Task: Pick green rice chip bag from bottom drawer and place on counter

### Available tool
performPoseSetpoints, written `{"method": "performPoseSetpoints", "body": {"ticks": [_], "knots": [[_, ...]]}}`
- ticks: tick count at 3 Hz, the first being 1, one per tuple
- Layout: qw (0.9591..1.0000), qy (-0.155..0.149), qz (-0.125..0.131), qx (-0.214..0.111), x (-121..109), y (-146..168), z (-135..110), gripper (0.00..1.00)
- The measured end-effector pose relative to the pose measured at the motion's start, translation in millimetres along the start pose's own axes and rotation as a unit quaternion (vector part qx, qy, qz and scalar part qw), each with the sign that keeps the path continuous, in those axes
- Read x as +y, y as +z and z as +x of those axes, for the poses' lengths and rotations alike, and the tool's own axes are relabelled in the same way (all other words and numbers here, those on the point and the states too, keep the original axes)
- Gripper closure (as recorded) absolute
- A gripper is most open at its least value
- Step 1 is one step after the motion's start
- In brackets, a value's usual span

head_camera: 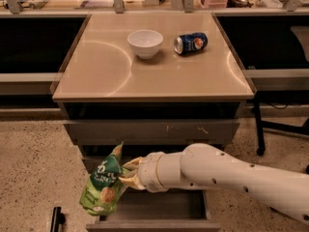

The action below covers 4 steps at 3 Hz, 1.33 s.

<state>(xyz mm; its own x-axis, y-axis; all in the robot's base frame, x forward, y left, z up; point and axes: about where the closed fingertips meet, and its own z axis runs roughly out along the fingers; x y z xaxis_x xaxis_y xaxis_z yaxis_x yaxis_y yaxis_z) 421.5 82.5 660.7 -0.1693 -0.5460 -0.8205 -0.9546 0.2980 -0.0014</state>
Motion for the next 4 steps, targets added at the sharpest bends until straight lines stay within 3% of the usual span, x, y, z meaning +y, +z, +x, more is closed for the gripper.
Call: {"method": "performPoseSetpoints", "body": {"ticks": [1,3,4], "knots": [[0.9996,-0.027,-0.002,0.007,-2,-17,-15,1.0],[0.9931,-0.1,0.022,0.057,-12,-97,-68,1.0],[0.9931,-0.1,0.022,0.057,-12,-97,-68,1.0]]}}
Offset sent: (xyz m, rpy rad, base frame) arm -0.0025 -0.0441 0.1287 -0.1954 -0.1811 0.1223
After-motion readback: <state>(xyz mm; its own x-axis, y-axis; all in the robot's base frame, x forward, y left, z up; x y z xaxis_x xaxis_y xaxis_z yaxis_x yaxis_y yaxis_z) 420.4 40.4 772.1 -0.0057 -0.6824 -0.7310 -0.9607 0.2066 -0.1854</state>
